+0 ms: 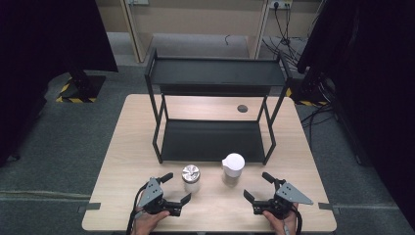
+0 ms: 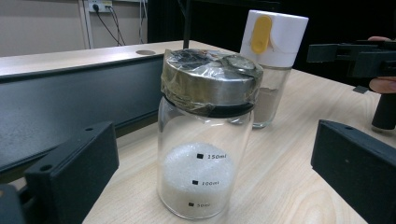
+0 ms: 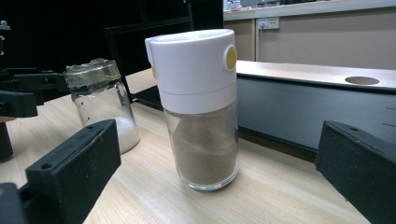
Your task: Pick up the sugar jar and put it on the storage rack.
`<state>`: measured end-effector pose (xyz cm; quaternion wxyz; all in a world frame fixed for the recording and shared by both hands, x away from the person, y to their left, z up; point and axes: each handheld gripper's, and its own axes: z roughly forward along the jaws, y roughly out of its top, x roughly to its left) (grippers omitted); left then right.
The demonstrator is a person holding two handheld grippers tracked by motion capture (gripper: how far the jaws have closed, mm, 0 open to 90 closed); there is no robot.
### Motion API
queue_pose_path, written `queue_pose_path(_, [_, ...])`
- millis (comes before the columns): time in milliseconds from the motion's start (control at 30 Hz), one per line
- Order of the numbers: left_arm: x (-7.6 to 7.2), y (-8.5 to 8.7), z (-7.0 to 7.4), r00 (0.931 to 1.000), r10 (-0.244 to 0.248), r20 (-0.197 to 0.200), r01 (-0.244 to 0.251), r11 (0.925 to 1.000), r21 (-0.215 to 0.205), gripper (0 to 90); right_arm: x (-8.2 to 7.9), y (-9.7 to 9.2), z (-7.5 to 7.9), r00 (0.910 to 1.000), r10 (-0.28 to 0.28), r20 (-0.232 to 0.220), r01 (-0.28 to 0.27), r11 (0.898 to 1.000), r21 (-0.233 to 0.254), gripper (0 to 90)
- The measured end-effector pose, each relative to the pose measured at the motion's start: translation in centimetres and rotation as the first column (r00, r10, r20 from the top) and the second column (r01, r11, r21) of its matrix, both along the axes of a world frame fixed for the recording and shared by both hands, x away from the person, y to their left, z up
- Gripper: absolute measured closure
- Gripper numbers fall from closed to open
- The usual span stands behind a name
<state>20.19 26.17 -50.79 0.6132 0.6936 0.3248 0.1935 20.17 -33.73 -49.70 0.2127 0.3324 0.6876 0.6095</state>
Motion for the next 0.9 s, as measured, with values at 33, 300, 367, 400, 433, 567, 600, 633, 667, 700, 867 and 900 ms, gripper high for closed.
queue_pose_path(33, [0.1,0.0,0.0,1.0000,0.005,0.003,-0.005,1.0000,-0.004,0.1,0.0,0.0,0.0,1.0000,0.001,0.000,-0.001,1.000,0.001,0.4])
queue_pose_path(300, [0.3,-0.4,0.2,0.9998,0.021,0.006,-0.021,0.9998,0.000,0.1,0.1,0.0,-0.1,1.0000,0.000,-0.003,0.000,1.000,0.001,0.4])
queue_pose_path(367, [0.3,-0.6,0.3,0.9998,0.019,0.008,-0.019,0.9998,0.003,0.3,0.1,0.0,-0.1,1.0000,-0.001,-0.003,0.001,1.000,0.001,0.4])
queue_pose_path(400, [0.4,-0.8,0.4,0.9998,0.016,0.012,-0.016,0.9998,0.012,0.3,0.1,0.0,-0.1,1.0000,0.000,-0.003,0.000,1.000,0.001,0.4])
queue_pose_path(433, [0.4,-0.8,0.4,0.9998,0.016,0.012,-0.016,0.9998,0.012,0.4,0.1,0.0,-0.1,1.0000,-0.001,-0.004,0.001,1.000,0.002,0.4])
queue_pose_path(567, [0.9,-1.5,0.6,0.9998,0.018,0.003,-0.018,0.9995,0.027,0.4,0.1,0.0,-0.1,1.0000,0.000,-0.004,0.000,1.000,0.002,0.5])
queue_pose_path(600, [1.1,-1.7,0.6,0.9998,0.019,0.003,-0.019,0.9994,0.029,0.4,0.1,0.0,-0.1,1.0000,0.000,-0.003,0.000,1.000,0.003,0.4])
queue_pose_path(633, [1.2,-1.8,0.6,0.9998,0.018,0.005,-0.018,0.9993,0.031,0.5,0.1,0.0,-0.1,1.0000,0.000,-0.003,0.000,1.000,0.004,0.4])
queue_pose_path(667, [1.2,-1.8,0.6,0.9998,0.018,0.005,-0.018,0.9993,0.031,0.6,0.1,0.0,-0.1,1.0000,0.001,-0.003,-0.001,1.000,0.004,0.4])
queue_pose_path(700, [1.3,-1.9,0.7,0.9998,0.017,0.007,-0.017,0.9993,0.034,0.7,0.1,0.0,-0.1,1.0000,0.001,-0.004,-0.001,1.000,0.004,0.4])
queue_pose_path(867, [1.7,-2.6,0.8,0.9999,0.009,0.005,-0.009,0.9991,0.042,1.3,0.1,0.0,-0.1,1.0000,0.003,-0.006,-0.003,1.000,0.003,0.4])
queue_pose_path(900, [1.8,-2.8,0.8,0.9999,0.011,0.002,-0.011,0.9988,0.047,1.4,0.1,0.0,-0.1,1.0000,0.004,-0.006,-0.004,1.000,0.004,0.4])
